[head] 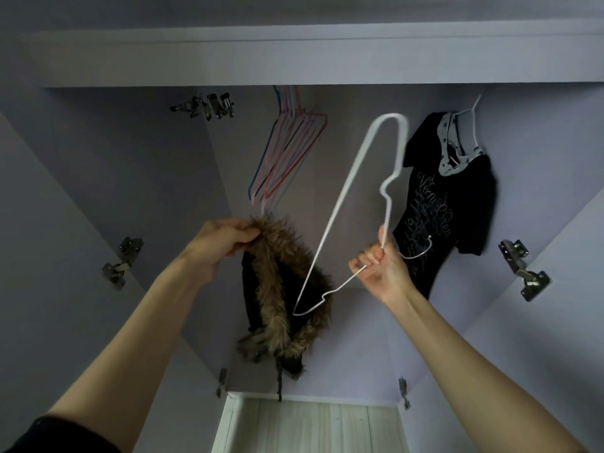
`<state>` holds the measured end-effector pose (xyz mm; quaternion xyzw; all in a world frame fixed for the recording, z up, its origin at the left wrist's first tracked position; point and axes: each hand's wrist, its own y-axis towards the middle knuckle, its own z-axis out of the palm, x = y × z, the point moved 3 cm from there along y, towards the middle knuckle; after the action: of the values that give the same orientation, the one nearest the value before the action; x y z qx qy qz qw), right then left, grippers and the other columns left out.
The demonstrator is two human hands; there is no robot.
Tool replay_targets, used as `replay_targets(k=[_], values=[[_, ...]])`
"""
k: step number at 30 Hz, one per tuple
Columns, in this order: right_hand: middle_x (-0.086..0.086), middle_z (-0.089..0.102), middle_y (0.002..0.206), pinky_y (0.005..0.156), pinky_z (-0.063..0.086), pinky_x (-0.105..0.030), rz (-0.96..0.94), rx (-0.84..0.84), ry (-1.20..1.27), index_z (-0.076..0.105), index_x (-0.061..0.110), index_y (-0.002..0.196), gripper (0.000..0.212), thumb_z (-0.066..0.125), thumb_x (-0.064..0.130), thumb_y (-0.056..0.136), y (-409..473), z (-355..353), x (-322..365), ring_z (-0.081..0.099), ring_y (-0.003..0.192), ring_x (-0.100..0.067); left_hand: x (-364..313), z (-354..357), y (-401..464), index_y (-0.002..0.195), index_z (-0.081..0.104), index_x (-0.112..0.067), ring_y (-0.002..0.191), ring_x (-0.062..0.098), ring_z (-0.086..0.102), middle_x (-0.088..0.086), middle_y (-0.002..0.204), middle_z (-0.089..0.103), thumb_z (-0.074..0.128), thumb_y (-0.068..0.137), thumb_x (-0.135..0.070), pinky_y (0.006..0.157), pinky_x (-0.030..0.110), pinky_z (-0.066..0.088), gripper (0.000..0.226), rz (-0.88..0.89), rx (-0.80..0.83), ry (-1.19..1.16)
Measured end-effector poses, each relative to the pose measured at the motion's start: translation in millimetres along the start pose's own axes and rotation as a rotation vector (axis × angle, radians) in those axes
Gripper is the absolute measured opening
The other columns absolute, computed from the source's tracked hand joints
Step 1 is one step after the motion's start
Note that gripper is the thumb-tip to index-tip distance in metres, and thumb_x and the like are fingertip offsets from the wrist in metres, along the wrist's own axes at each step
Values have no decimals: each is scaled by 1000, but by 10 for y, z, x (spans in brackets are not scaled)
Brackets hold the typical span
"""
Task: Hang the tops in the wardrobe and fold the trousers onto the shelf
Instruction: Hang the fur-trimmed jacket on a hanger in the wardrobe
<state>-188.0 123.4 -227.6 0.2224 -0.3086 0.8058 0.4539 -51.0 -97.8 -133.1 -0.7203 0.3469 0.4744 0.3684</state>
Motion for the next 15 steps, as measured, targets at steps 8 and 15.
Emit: replay_targets(k=[8,15], values=[[8,23,38,56,24,-26,-95,-75,-262,27,22,60,45,47,37,97,-14,222,-178,23,35,-7,-209,-81,-66,61,74,-27,52,0,54,-11,61,65,60,87,-10,56,22,29,34,81,137,-103],[2,29,47,62,28,-27,-151,93,-427,29,17,54,48,50,31,95,-14,337,-248,29,48,-13,-248,-120,-117,61,74,-20,68,15,55,-2,67,67,56,88,-7,67,28,33,34,53,140,-200]])
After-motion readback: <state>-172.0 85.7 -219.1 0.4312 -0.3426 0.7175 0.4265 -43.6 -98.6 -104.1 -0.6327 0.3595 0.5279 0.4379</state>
